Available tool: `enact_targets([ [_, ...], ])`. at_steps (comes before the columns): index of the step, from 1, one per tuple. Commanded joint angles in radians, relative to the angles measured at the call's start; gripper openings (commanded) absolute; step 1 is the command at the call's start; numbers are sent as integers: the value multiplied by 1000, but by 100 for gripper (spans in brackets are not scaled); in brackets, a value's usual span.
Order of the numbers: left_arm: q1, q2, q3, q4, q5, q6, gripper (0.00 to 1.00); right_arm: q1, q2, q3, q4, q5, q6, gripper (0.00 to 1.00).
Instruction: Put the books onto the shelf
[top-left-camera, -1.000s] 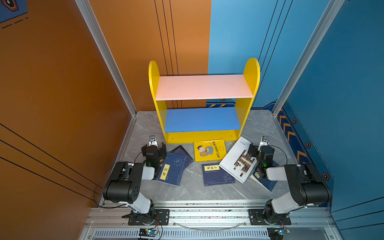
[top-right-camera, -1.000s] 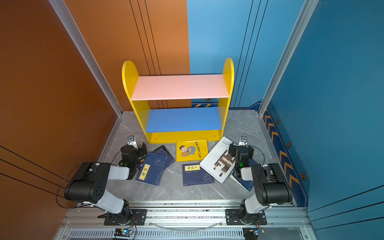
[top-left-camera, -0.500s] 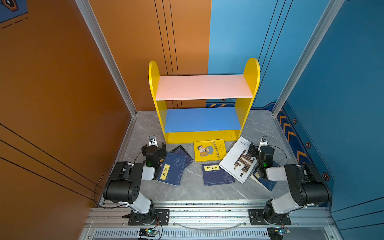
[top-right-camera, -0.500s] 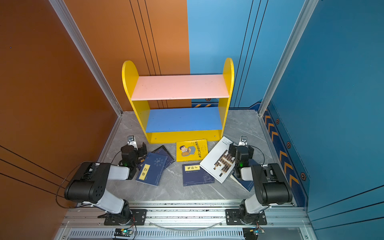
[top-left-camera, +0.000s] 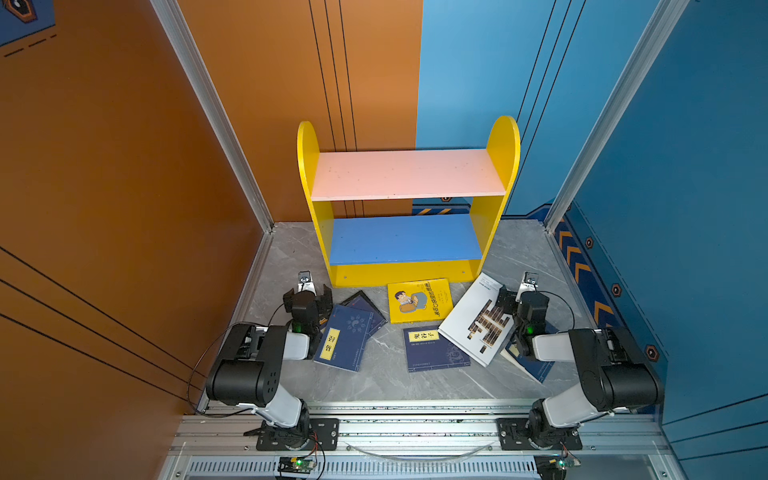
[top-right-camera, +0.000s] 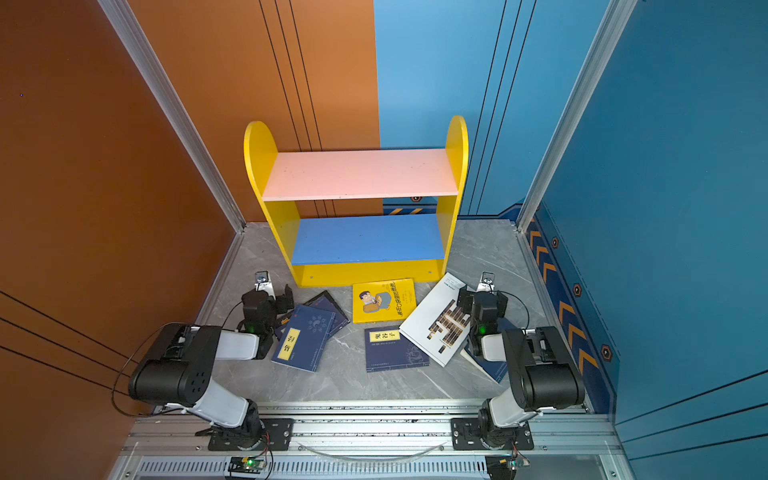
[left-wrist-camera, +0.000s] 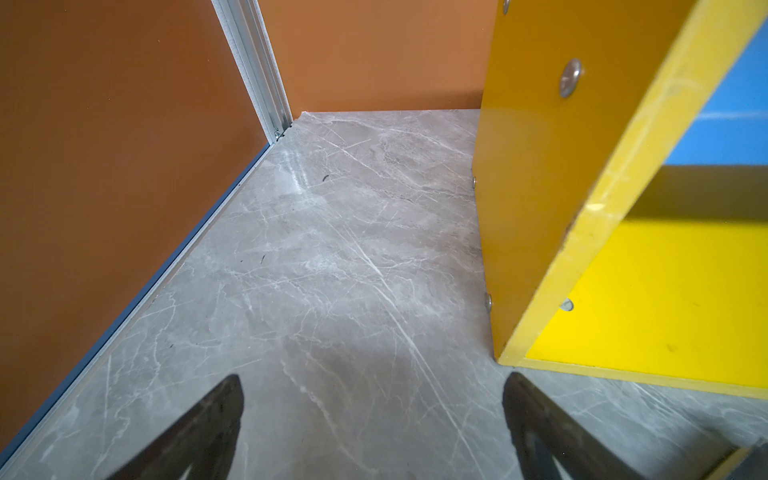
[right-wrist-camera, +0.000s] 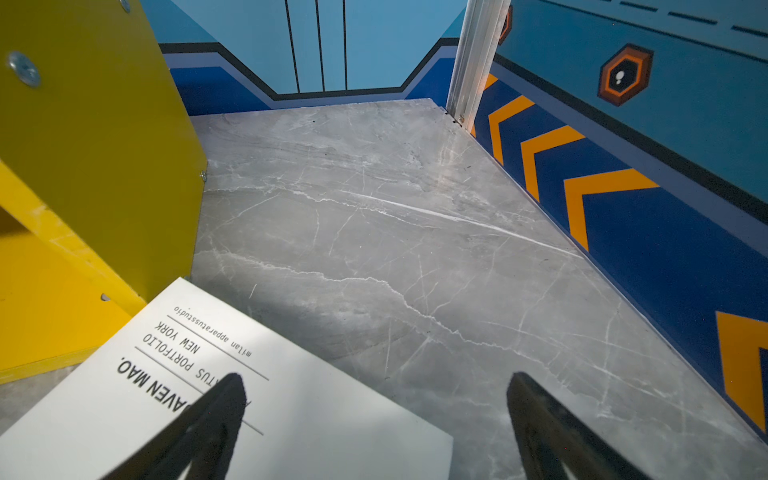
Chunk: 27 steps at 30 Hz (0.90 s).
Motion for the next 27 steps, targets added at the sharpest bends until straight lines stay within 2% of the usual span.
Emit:
enact_targets([
  [1,3,-9,-2,-6,17,-9,98,-3,-8,13,-5,-11,5,100],
  [20,1,-8,-1,-6,15,-5,98,-3,-8,15,-7,-11,4,100],
  [22,0,-9,-2,-6,14,-5,98,-13,-10,15,-10,-44,6,100],
  [25,-18,-22,3,-6,-37,7,98,-23,-42,60,-116,-99,-4,100],
  [27,-35,-82,19,-91,-62,19,98,-16,-102,107,-243,-106,-17,100],
])
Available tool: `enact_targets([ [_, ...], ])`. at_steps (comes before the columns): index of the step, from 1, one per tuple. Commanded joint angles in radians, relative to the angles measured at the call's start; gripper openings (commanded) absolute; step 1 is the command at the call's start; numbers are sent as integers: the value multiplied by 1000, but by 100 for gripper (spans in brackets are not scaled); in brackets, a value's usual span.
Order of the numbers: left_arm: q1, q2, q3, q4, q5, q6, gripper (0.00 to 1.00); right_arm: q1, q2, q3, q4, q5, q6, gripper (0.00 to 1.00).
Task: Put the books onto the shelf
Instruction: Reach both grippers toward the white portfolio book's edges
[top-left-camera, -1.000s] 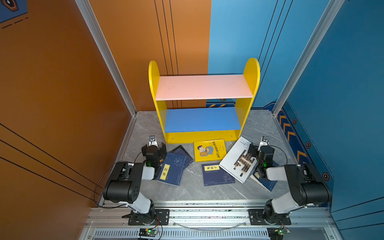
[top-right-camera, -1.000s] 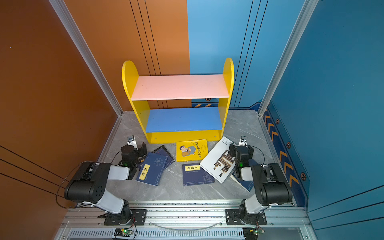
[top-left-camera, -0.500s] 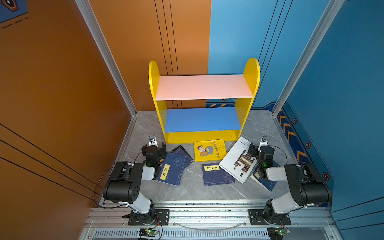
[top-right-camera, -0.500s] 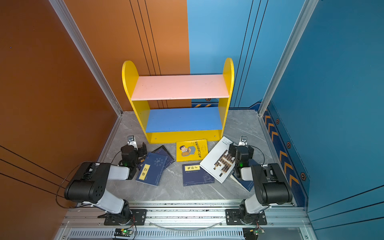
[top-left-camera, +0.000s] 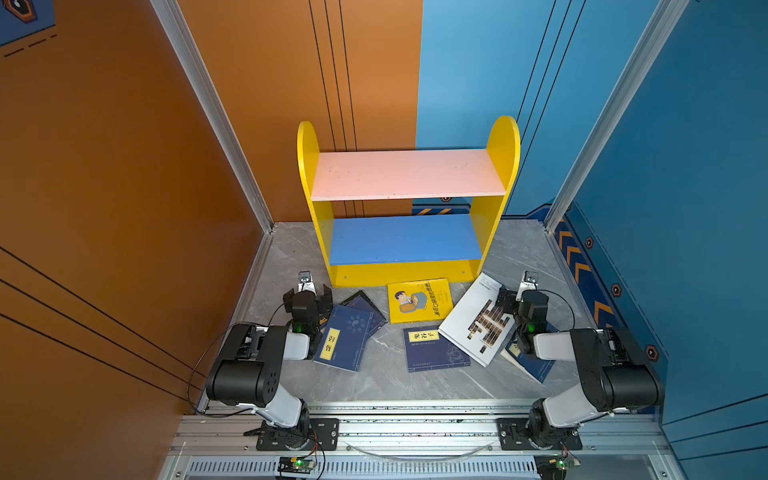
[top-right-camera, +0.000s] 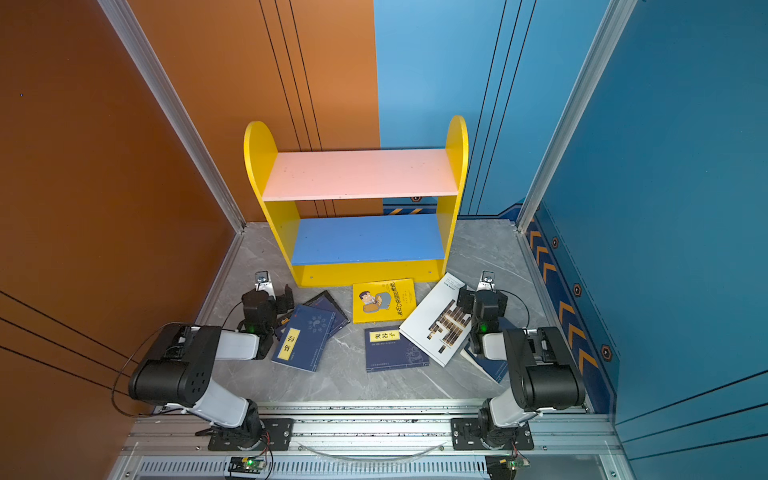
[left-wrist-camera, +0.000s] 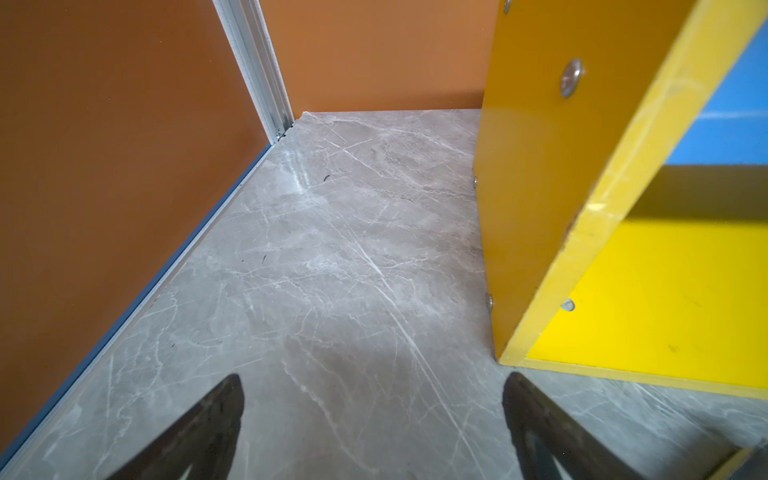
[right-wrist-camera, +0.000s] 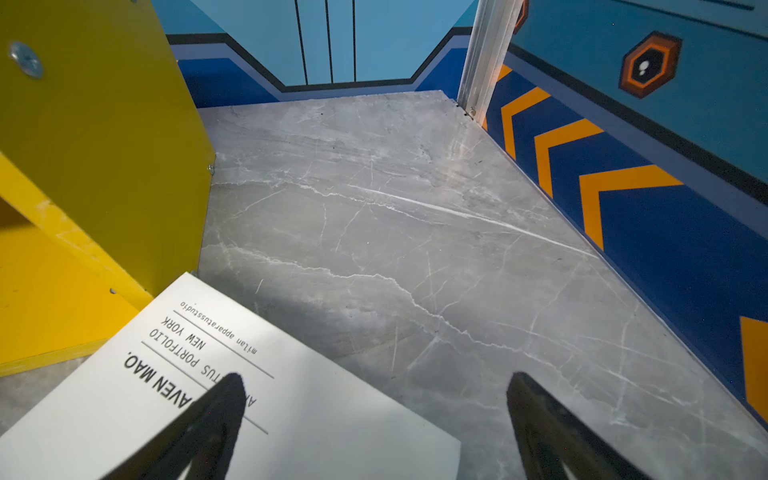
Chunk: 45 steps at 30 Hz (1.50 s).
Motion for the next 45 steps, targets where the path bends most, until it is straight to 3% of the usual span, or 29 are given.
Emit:
enact_targets([
  [1,-41,-106,31,-109,-83,30,98,1,-112,91,-221,-60,-19,100],
  [3,-77,-208,63,-245,-160,41,98,2,-177,111,-288,-86,-24,100],
  [7,-137,-425,105,-444,-173,11,98,28,-317,162,-463,-124,21,100],
  [12,-167,-633,242,-939,-118,-335,98,153,-483,285,-820,-144,132,100],
  [14,-191,-690,263,-1052,-62,-434,98,222,-535,315,-942,-150,219,100],
  [19,-335,-843,193,-1140,36,-709,98,482,-657,243,-972,-128,572,100],
  [23,-532,-874,135,-1140,6,-921,98,762,-679,130,-835,15,851,100],
  [26,-698,-838,148,-1139,-79,-997,98,926,-640,145,-814,139,918,100],
  [30,-889,-733,233,-1138,-170,-977,98,1074,-585,285,-937,301,833,100],
  [33,-945,-677,283,-1124,-210,-904,98,1089,-546,331,-966,305,817,100],
  [36,-915,-639,259,-980,-107,-871,98,1064,-533,346,-1006,311,857,100],
  [39,-838,-615,254,-921,30,-854,98,983,-516,299,-961,243,915,100],
  [41,-805,-582,265,-939,63,-872,98,910,-498,282,-989,197,971,100],
  [45,-807,-496,267,-919,104,-869,98,746,-480,314,-1118,112,911,100],
])
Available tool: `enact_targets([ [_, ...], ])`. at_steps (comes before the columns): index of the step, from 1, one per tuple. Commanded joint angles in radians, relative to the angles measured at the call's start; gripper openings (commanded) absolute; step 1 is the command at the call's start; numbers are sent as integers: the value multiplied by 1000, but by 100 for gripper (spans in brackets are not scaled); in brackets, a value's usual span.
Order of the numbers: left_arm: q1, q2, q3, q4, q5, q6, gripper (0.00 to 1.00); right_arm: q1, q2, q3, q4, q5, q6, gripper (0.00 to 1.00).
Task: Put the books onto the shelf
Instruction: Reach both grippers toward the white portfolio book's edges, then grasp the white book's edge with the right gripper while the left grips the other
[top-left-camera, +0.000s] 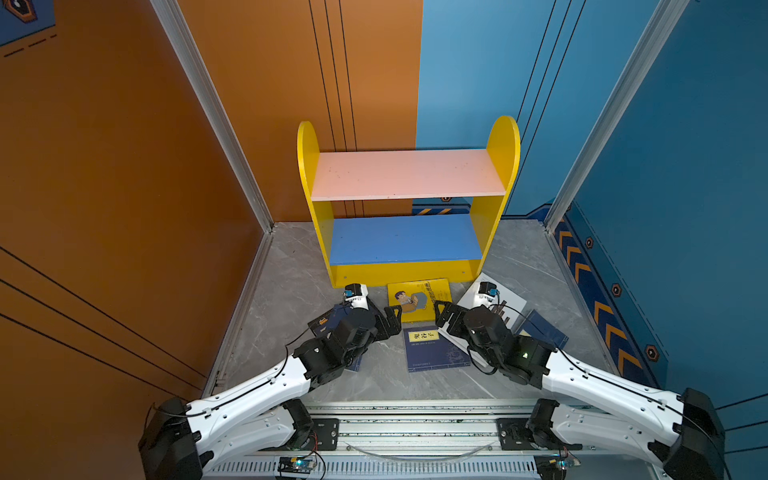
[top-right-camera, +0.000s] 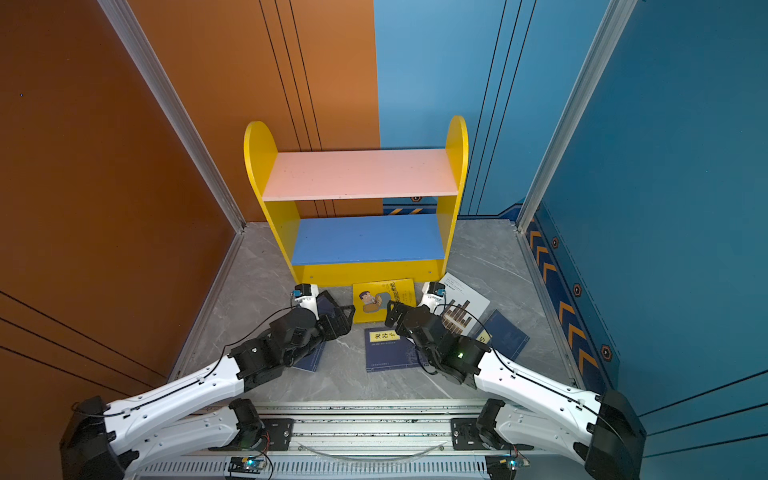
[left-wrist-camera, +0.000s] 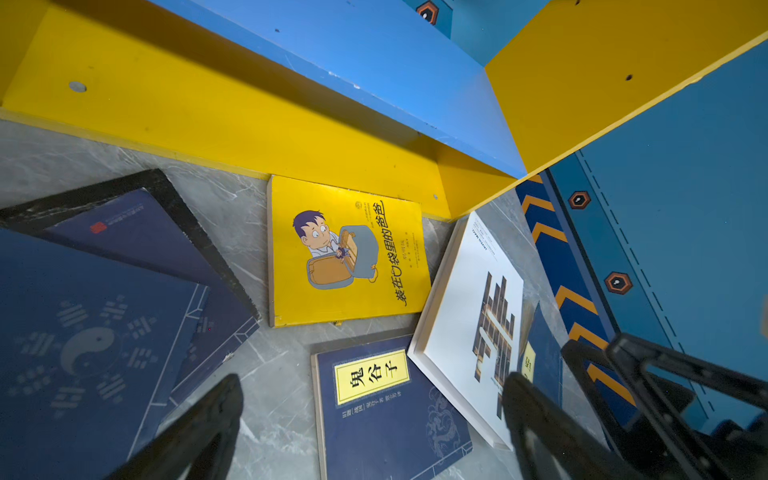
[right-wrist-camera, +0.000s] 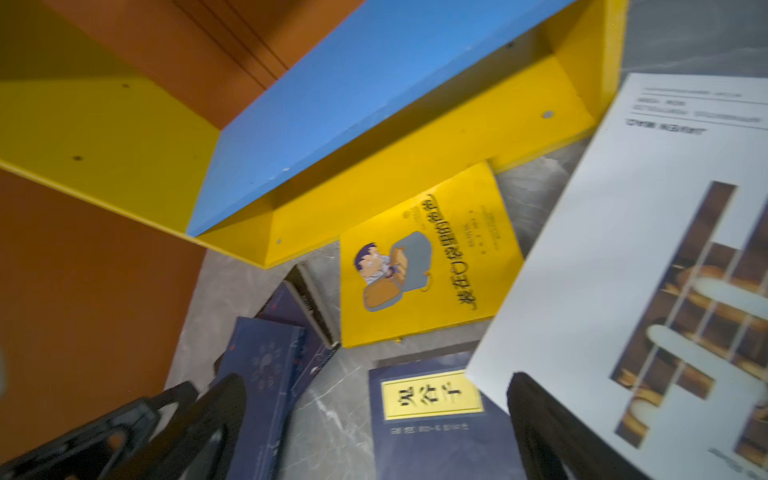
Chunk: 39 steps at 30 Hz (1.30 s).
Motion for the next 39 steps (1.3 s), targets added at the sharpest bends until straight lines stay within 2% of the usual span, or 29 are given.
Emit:
enact_targets([
  [1,-5,74,23,47,100,23,98,-134,4,28,-171,-78,-13,100],
  [6,-36,244,114,53,164,67,98,-371,-6,13,-176,-179,-158,100],
  [8,-49,315,152,41,149,25,98,-489,5,1,-133,-268,-229,100],
  [12,-56,417,168,144,163,-83,98,-696,74,-8,-6,-484,-347,100],
  [16,-61,505,222,145,179,-190,99,-825,217,62,23,-578,-432,100],
  [22,-90,563,264,165,190,-247,100,-896,471,183,13,-680,-451,100],
  [25,-103,576,271,164,177,-266,99,-910,518,205,-32,-678,-396,100],
  [29,-115,598,292,159,159,-259,100,-912,458,136,-20,-667,-360,100],
  [35,-107,642,330,145,171,-237,100,-910,300,83,-136,-637,-319,100],
  [39,-90,694,395,127,190,-161,100,-907,218,54,-233,-631,-291,100],
])
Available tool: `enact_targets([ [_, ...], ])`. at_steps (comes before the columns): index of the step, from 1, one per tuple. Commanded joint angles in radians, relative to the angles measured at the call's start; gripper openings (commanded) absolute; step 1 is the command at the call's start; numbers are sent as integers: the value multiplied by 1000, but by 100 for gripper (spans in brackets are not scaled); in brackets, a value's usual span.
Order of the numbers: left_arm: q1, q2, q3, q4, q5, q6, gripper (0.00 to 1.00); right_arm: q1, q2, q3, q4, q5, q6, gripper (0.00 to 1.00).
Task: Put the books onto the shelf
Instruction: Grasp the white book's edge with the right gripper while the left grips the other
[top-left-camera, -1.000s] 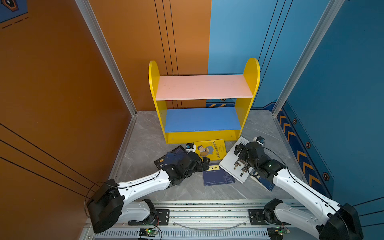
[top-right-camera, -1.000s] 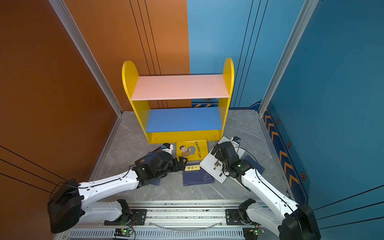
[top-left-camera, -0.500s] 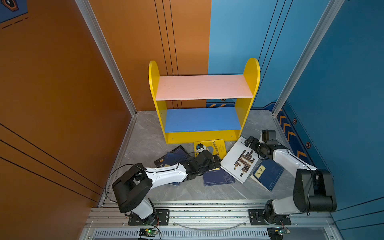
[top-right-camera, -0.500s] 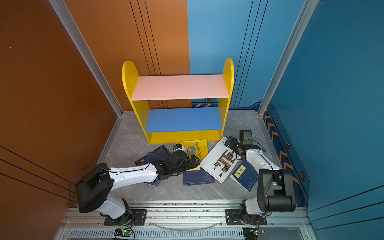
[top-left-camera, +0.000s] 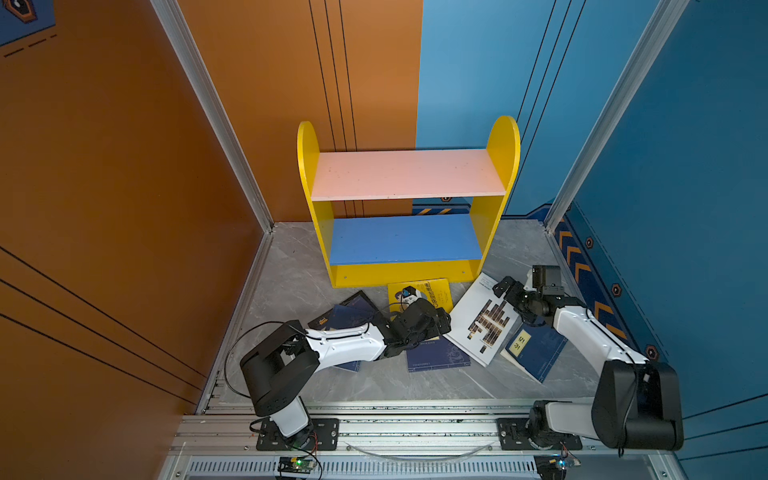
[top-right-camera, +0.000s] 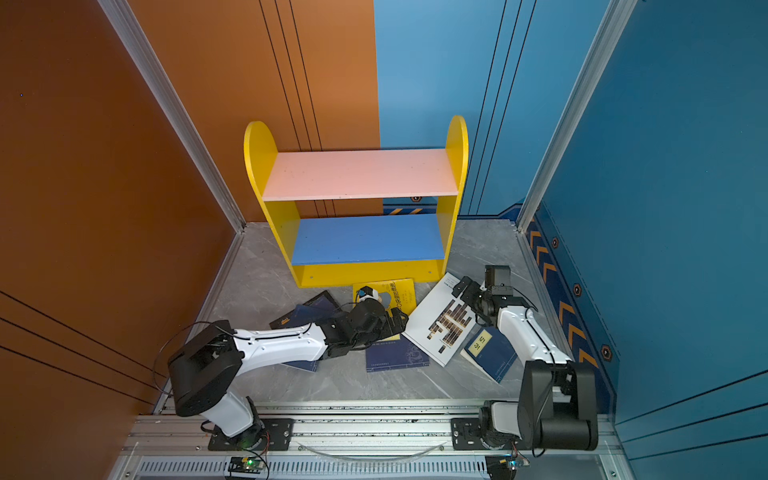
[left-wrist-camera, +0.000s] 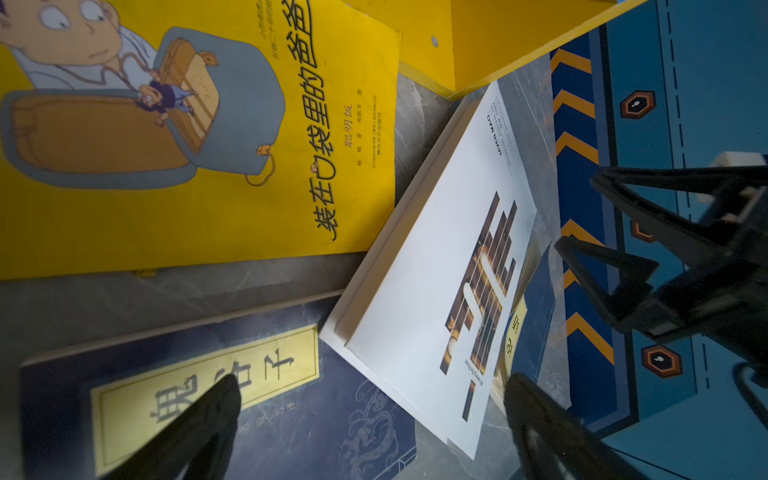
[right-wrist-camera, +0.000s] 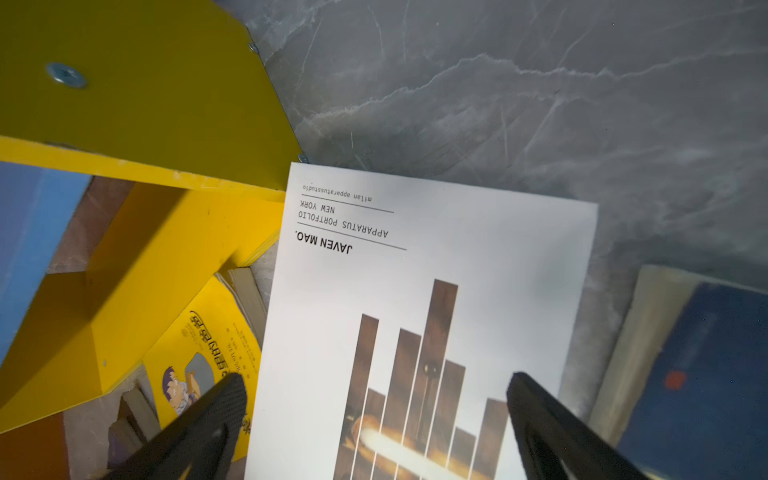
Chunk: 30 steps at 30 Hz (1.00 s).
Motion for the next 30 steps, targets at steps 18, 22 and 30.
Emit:
enact_targets([
  [18,39,241,287,-55,102,405,97,99,-16,-160,-35,55,173,100],
  [22,47,262,291,-37,126,408,98,131,22,-144,-57,120,198,100],
  [30,55,325,316,15,224,368,97,155,57,-201,109,32,262,100],
])
